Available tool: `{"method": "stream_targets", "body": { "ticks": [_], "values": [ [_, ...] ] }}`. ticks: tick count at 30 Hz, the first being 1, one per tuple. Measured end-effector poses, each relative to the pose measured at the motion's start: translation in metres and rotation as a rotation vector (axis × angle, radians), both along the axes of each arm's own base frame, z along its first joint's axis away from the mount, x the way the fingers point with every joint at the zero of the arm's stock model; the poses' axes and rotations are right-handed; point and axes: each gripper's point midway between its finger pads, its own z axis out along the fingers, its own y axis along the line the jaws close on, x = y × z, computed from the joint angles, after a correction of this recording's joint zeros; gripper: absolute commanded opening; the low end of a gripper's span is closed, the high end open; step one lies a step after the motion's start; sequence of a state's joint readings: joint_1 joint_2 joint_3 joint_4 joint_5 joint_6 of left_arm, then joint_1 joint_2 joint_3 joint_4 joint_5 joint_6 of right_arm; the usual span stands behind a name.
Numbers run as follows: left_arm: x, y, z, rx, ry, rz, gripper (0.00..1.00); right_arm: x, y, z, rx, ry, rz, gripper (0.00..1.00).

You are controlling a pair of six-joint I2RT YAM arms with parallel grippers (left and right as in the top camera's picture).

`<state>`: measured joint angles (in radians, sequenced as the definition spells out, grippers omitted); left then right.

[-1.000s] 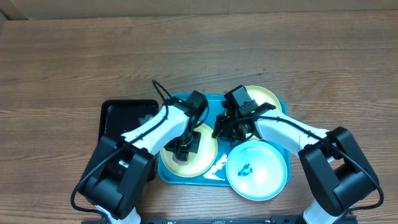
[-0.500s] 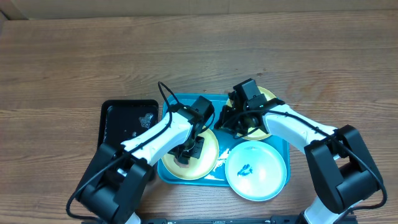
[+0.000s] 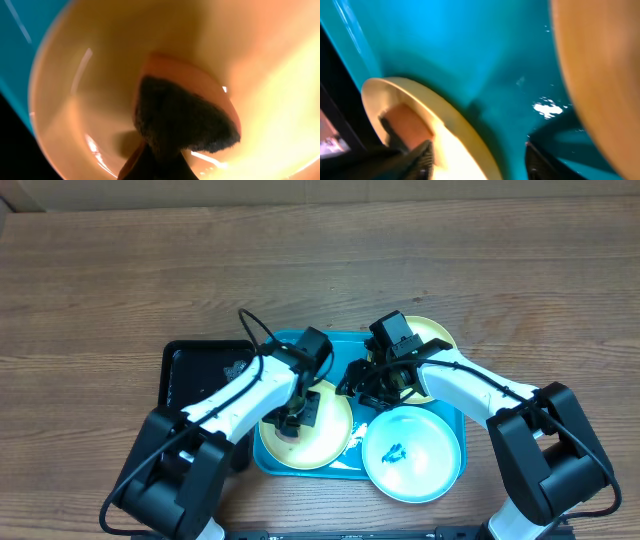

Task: Clean dirty plates on tray and stack at the side
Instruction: 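Scrub the yellow plate surface with the sponge in the left gripper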

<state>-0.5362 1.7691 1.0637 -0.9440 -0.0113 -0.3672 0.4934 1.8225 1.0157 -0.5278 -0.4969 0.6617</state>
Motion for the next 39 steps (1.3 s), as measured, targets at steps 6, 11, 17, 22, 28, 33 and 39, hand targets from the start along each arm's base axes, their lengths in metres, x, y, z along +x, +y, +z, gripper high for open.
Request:
{"method": "stream_targets", "body": {
  "ticks": [6,11,17,22,28,33,39],
  "values": [
    [0.012,0.011,-0.001,-0.010,-0.019,0.057,0.04,-0.010,-0.007,-0.004,-0.033,0.027,0.029,0.39],
    [0.014,0.011,-0.001,-0.014,-0.026,0.059,0.04,-0.023,-0.005,-0.006,-0.053,0.039,0.084,0.37],
    [0.021,0.007,-0.001,-0.033,-0.051,0.062,0.04,-0.034,0.011,-0.007,-0.058,-0.004,0.174,0.18],
    [0.024,0.003,-0.001,-0.054,-0.063,0.085,0.04,-0.040,0.013,-0.011,-0.095,-0.014,0.194,0.04],
    [0.025,0.000,-0.001,-0.068,-0.066,0.087,0.04,-0.037,0.009,-0.013,-0.119,-0.016,0.170,0.04],
    [0.024,-0.003,-0.001,-0.083,-0.057,0.091,0.04,-0.029,0.003,-0.014,-0.134,-0.027,0.133,0.04],
    [0.016,-0.010,0.000,-0.088,-0.035,0.067,0.04,-0.012,-0.012,-0.014,-0.144,-0.032,0.063,0.04]
  ]
}}
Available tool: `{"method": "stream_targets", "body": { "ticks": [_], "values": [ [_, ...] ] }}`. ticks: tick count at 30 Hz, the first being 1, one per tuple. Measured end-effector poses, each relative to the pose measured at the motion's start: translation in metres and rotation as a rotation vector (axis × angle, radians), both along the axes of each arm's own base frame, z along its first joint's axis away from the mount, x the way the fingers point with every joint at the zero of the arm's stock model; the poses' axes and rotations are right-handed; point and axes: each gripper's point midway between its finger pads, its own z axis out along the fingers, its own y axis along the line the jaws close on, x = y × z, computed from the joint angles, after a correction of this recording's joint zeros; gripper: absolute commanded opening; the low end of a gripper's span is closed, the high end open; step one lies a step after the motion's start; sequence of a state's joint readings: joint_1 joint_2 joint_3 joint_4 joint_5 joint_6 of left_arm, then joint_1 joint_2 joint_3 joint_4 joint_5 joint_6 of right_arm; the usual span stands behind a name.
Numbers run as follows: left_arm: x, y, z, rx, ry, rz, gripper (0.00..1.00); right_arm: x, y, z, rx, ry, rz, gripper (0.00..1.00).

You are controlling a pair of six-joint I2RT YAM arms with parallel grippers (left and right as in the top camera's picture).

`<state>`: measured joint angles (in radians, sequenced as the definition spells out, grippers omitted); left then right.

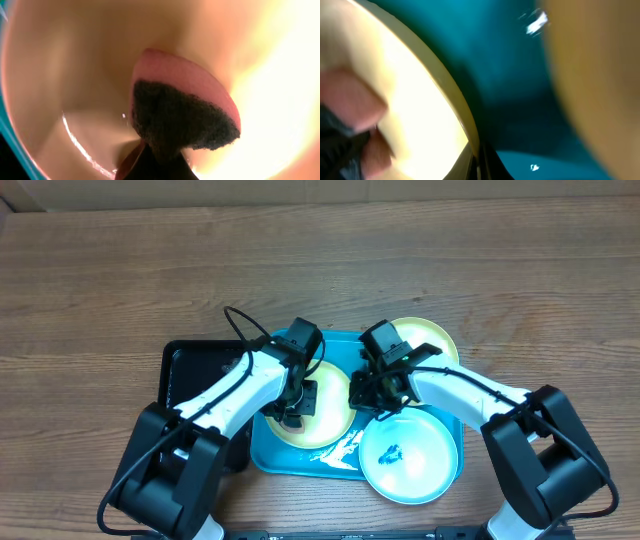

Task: Clean dirty plates on tray and stack at the side
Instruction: 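Scrub the yellow plate surface with the sponge in the left gripper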

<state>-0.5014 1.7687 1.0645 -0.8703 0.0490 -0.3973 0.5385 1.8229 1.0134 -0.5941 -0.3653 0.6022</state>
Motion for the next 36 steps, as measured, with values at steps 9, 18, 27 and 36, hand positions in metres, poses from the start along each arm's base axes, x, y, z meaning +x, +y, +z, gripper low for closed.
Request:
{"method": "stream_targets", "body": {
  "ticks": [9,18,27,36],
  "values": [
    [-0.006,-0.003,0.004,0.060,-0.010,-0.055,0.04,0.004,-0.005,0.000,-0.003,-0.001,-0.017,0.04],
    [0.002,0.014,0.005,0.162,-0.059,-0.029,0.04,0.004,-0.004,0.000,-0.001,0.002,-0.022,0.04],
    [0.022,0.037,0.012,0.296,-0.179,0.083,0.04,0.003,-0.004,0.000,0.001,0.005,-0.026,0.04],
    [0.043,0.026,0.013,0.248,-0.268,0.107,0.04,0.004,-0.004,0.000,0.002,0.006,-0.032,0.04]
  ]
}}
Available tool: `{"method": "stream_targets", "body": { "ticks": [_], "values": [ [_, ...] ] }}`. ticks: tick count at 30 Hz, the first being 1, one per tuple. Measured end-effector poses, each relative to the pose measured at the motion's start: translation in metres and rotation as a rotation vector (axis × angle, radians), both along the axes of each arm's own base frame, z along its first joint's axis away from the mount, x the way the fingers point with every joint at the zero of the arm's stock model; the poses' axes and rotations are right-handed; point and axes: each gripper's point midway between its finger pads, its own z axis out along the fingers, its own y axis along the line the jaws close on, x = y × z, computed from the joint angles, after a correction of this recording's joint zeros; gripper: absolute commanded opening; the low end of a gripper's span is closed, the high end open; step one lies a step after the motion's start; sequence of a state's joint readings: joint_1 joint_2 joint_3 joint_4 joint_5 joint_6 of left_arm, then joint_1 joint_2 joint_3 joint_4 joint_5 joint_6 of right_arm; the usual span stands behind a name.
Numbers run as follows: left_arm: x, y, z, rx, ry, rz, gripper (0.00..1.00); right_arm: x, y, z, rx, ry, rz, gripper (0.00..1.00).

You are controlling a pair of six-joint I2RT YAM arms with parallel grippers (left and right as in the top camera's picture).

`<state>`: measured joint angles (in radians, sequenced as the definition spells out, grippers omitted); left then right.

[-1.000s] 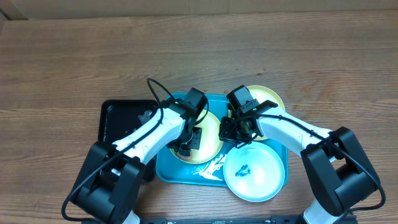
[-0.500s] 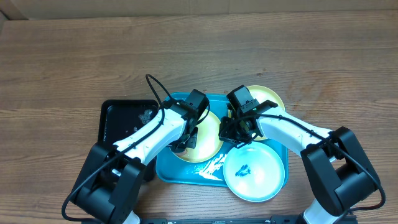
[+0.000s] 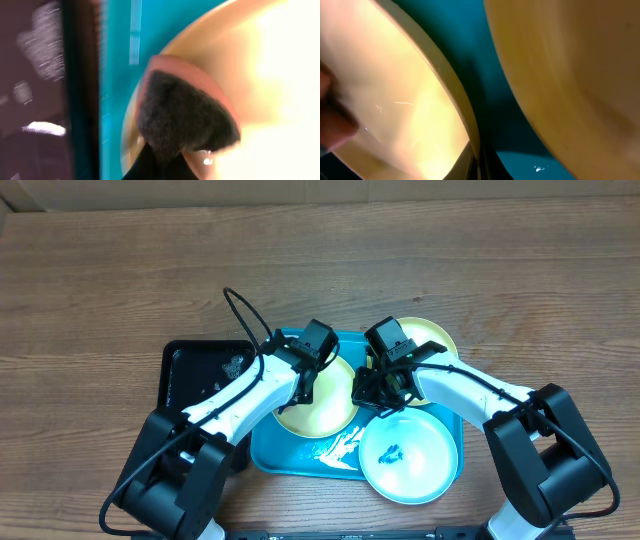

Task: Clean dirty plates on tray and stack at the side
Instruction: 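Scrub the yellow plate surface with the sponge in the left gripper, then return the sponge to the black tray with the left gripper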

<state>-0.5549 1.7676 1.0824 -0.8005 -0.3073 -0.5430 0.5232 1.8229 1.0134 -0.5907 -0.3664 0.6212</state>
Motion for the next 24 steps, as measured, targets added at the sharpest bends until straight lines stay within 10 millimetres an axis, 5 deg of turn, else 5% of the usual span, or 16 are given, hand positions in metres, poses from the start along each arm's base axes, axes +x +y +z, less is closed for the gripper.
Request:
{"method": "stream_targets", "body": {
  "ticks": [7,15,20,24],
  "values": [
    [-0.014,-0.037,-0.007,-0.195,0.107,-0.107,0.04,0.000,0.000,0.000,0.002,-0.003,0.009,0.04],
    [-0.025,-0.058,0.000,-0.314,0.186,-0.157,0.04,0.000,-0.001,0.000,0.001,-0.001,0.010,0.04],
    [-0.018,-0.051,0.024,-0.325,0.182,-0.134,0.04,0.000,-0.001,0.000,0.001,0.000,0.010,0.04],
    [-0.009,-0.026,0.055,-0.277,0.148,-0.066,0.04,0.000,-0.001,0.000,0.000,0.000,0.011,0.04]
  ]
}}
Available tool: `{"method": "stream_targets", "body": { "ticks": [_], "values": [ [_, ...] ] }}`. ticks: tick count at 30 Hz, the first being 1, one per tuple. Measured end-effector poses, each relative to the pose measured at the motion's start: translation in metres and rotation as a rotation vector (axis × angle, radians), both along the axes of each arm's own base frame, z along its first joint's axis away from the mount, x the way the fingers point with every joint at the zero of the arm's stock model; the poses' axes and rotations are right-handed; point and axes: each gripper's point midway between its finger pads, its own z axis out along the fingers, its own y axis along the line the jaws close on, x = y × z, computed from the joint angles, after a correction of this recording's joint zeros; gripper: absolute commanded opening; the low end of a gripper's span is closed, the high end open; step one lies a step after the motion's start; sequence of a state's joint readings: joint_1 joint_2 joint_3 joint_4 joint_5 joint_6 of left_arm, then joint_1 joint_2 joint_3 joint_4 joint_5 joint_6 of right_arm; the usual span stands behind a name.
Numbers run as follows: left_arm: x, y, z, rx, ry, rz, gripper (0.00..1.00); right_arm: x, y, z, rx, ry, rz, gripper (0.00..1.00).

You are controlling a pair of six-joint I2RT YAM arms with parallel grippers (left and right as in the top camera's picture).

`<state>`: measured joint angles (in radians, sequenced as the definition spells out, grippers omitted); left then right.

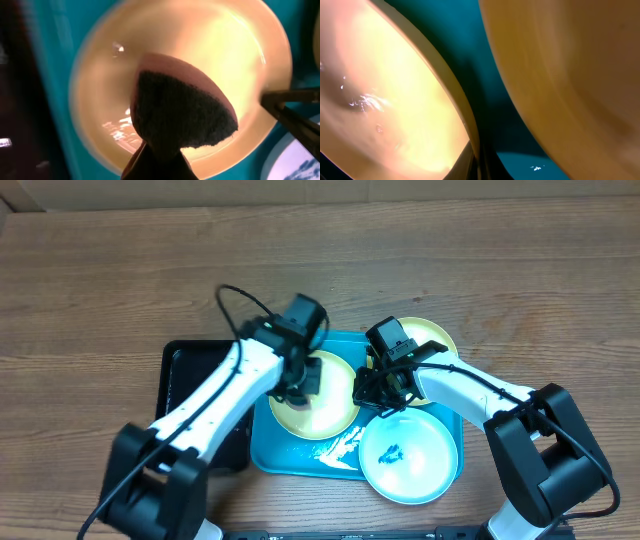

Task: Clean dirty plates on tray and stack at the side
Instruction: 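Return the sponge to the black tray with the left gripper, then lift the yellow plate with the right gripper and carry it right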

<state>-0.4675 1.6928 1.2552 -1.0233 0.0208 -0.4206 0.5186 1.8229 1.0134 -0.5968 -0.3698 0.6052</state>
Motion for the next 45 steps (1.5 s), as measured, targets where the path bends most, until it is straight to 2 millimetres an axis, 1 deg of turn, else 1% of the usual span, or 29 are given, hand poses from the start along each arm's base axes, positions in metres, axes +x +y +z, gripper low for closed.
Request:
{"method": "stream_targets", "body": {
  "ticks": [2,4,8,11,15,19,21,25,31,34,38,41,45],
  "values": [
    [0.001,0.019,0.011,0.052,-0.002,0.055,0.04,0.000,0.000,0.000,-0.001,0.002,-0.001,0.04],
    [-0.003,0.045,0.020,0.130,0.002,0.128,0.04,-0.001,-0.001,0.000,-0.002,0.004,0.000,0.04],
    [-0.015,0.089,0.028,0.230,0.039,0.250,0.04,-0.001,-0.001,0.000,-0.003,0.001,0.010,0.04],
    [-0.015,0.111,0.026,0.240,0.060,0.324,0.04,-0.003,-0.002,-0.001,-0.006,-0.002,0.029,0.04],
    [-0.023,0.132,0.009,0.248,0.103,0.393,0.04,-0.007,-0.005,0.002,-0.027,0.006,0.078,0.04],
    [-0.036,0.140,-0.006,0.236,0.152,0.420,0.04,-0.008,-0.013,0.008,-0.086,0.000,0.134,0.04],
    [-0.040,0.141,-0.010,0.234,0.168,0.425,0.04,-0.001,-0.015,0.016,-0.115,-0.026,0.164,0.04],
    [-0.045,0.143,-0.013,0.230,0.185,0.434,0.04,0.017,-0.011,0.035,-0.160,-0.110,0.224,0.04],
    [-0.043,0.152,-0.014,0.215,0.189,0.478,0.04,0.029,-0.009,0.054,-0.250,-0.194,0.288,0.04],
    [-0.043,0.159,-0.014,0.205,0.193,0.507,0.04,0.032,-0.013,0.060,-0.306,-0.216,0.303,0.04],
    [-0.040,0.167,-0.015,0.191,0.184,0.533,0.04,0.037,-0.024,0.070,-0.402,-0.241,0.316,0.04],
    [-0.039,0.169,-0.015,0.185,0.181,0.535,0.04,0.046,-0.028,0.083,-0.463,-0.288,0.324,0.04],
    [-0.037,0.168,-0.015,0.177,0.177,0.531,0.04,0.059,-0.021,0.108,-0.519,-0.375,0.338,0.04]
  ]
}}
